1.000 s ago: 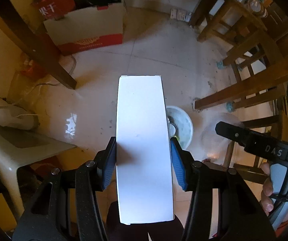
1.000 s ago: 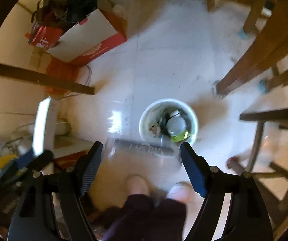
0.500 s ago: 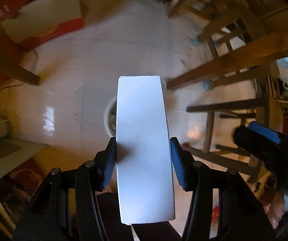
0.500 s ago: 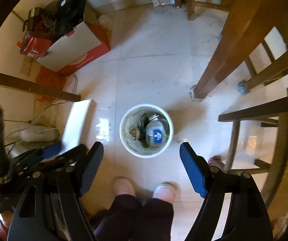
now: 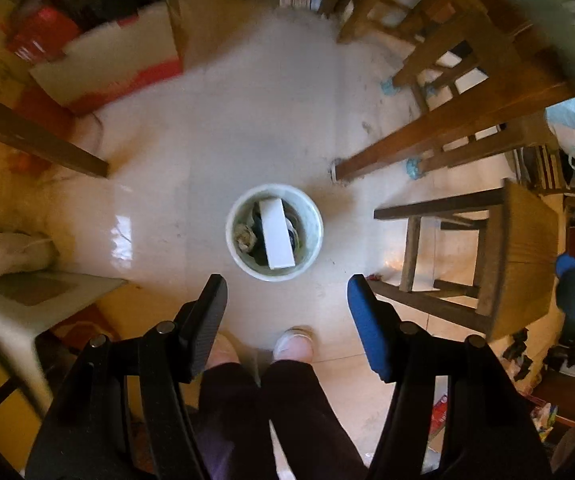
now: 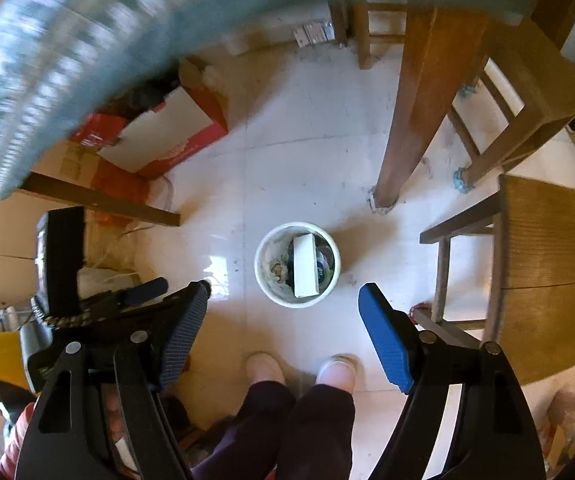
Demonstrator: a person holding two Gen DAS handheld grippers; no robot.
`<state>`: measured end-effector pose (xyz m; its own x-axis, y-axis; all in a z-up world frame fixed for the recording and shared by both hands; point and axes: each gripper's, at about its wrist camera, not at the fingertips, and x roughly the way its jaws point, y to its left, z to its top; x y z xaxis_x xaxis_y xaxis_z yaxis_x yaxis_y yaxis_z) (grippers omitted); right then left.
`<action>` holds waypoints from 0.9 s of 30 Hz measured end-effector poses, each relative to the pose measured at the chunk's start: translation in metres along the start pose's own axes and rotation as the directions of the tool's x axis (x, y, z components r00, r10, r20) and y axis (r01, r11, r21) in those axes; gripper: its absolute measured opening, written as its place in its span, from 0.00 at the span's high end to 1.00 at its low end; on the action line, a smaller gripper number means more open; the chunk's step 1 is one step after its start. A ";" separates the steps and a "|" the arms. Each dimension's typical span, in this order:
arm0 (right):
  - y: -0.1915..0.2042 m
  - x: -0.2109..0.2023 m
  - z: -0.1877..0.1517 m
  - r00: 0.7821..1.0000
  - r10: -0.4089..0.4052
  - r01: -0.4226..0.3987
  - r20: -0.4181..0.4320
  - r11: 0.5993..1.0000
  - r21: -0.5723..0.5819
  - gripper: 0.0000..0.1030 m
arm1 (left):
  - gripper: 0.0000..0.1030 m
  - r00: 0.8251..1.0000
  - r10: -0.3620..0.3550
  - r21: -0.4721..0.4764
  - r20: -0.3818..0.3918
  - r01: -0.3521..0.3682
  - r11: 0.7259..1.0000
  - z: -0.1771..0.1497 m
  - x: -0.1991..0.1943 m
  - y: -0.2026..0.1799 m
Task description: Collect trash
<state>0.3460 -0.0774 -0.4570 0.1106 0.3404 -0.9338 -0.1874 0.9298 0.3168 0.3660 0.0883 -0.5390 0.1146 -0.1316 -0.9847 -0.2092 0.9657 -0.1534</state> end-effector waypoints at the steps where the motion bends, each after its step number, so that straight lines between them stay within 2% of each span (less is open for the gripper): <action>1: 0.003 -0.014 0.000 1.000 0.003 -0.003 0.012 1.000 -0.007 0.26 | 0.40 1.000 0.014 0.006 0.020 -0.014 1.000 -0.003 -0.020 -0.002; 5: 0.016 -0.076 0.002 0.997 0.021 -0.018 0.072 0.999 -0.039 0.26 | 0.40 0.992 0.027 0.006 0.120 -0.028 1.000 -0.018 -0.112 -0.011; 8: 0.030 -0.131 0.001 0.989 0.032 -0.021 0.142 0.997 -0.076 0.26 | 0.40 0.975 0.009 -0.007 0.222 -0.007 1.000 -0.033 -0.189 -0.018; 11: 0.046 -0.188 -0.005 0.973 0.032 -0.006 0.230 0.993 -0.114 0.26 | 0.40 0.946 -0.009 -0.002 0.323 0.011 1.000 -0.048 -0.251 -0.025; 14: 0.061 -0.240 -0.016 0.946 0.032 0.015 0.323 0.989 -0.144 0.26 | 0.40 0.902 -0.026 0.026 0.432 0.016 1.000 -0.068 -0.315 -0.035; 16: 0.073 -0.278 -0.026 0.916 0.037 0.032 0.400 0.986 -0.163 0.26 | 0.40 0.864 -0.043 0.053 0.502 0.019 0.998 -0.083 -0.356 -0.042; 17: 0.079 -0.299 -0.034 0.895 0.042 0.041 0.444 0.984 -0.175 0.26 | 0.40 0.836 -0.057 0.073 0.546 0.021 0.997 -0.094 -0.381 -0.044; 19: 0.091 -0.335 -0.051 0.851 0.047 0.063 0.523 0.979 -0.192 0.26 | 0.40 0.792 -0.079 0.103 0.606 0.020 0.994 -0.114 -0.413 -0.048; 21: 0.102 -0.370 -0.078 0.794 0.055 0.084 0.606 0.976 -0.199 0.26 | 0.40 0.731 -0.104 0.138 0.675 0.014 0.990 -0.141 -0.451 -0.052; 23: 0.113 -0.396 -0.099 0.750 0.064 0.097 0.659 0.974 -0.205 0.26 | 0.40 0.667 -0.137 0.171 0.732 0.015 0.985 -0.171 -0.486 -0.049; 25: 0.125 -0.418 -0.124 0.709 0.067 0.116 0.702 0.971 -0.210 0.26 | 0.40 0.621 -0.157 0.186 0.768 0.018 0.982 -0.199 -0.513 -0.043; 26: 0.132 -0.429 -0.140 0.687 0.070 0.126 0.723 0.969 -0.213 0.26 | 0.40 0.604 -0.165 0.191 0.779 0.021 0.981 -0.212 -0.524 -0.042; 27: 0.137 -0.436 -0.152 0.672 0.075 0.131 0.737 0.967 -0.218 0.26 | 0.38 0.583 -0.177 0.199 0.793 0.027 0.980 -0.229 -0.535 -0.040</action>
<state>0.1241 -0.1195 -0.0317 0.7792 0.4016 -0.4811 -0.3795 0.9133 0.1477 0.0911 0.0687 -0.0248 0.8741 -0.0707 -0.4806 -0.0084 0.9870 -0.1604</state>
